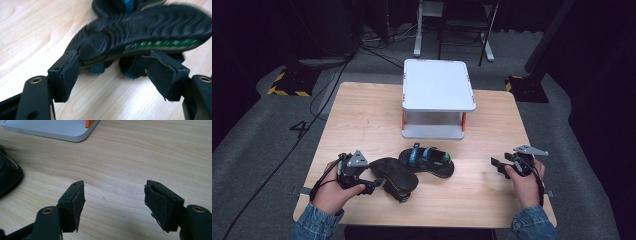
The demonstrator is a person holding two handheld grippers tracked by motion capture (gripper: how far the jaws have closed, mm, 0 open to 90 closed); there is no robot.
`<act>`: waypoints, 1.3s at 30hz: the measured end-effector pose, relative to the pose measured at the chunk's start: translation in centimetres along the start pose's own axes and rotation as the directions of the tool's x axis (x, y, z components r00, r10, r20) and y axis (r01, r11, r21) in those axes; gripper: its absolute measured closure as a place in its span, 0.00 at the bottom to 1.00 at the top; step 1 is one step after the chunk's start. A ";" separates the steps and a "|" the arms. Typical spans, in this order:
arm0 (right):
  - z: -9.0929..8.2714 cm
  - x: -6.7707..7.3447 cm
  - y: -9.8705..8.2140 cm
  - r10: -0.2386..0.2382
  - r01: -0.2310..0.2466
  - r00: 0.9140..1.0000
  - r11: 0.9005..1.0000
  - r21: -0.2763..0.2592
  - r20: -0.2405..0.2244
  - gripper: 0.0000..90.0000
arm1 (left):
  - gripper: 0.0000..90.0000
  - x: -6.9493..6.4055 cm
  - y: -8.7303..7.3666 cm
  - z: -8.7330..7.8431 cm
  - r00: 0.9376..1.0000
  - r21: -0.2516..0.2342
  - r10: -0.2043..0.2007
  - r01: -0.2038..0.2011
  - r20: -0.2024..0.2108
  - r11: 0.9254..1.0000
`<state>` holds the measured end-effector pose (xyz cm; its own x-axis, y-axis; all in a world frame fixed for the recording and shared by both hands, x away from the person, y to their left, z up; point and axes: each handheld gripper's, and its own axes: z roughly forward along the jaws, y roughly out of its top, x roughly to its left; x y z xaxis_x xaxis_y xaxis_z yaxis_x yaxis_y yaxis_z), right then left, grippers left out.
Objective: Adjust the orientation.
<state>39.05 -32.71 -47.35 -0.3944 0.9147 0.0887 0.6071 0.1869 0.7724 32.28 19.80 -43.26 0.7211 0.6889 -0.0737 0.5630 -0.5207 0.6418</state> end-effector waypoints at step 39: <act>0.3 -0.1 -0.7 0.004 -0.004 1.000 0.999 0.034 -0.020 0.36 | 0.36 1.3 -0.7 5.0 0.963 -0.018 0.226 -0.231 -0.146 0.973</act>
<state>38.84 -32.81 -48.09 -0.4054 0.9081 0.1047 0.6319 0.1956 0.7499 34.83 18.57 -47.65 0.7627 0.6196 0.1854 0.3742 -0.6566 0.6548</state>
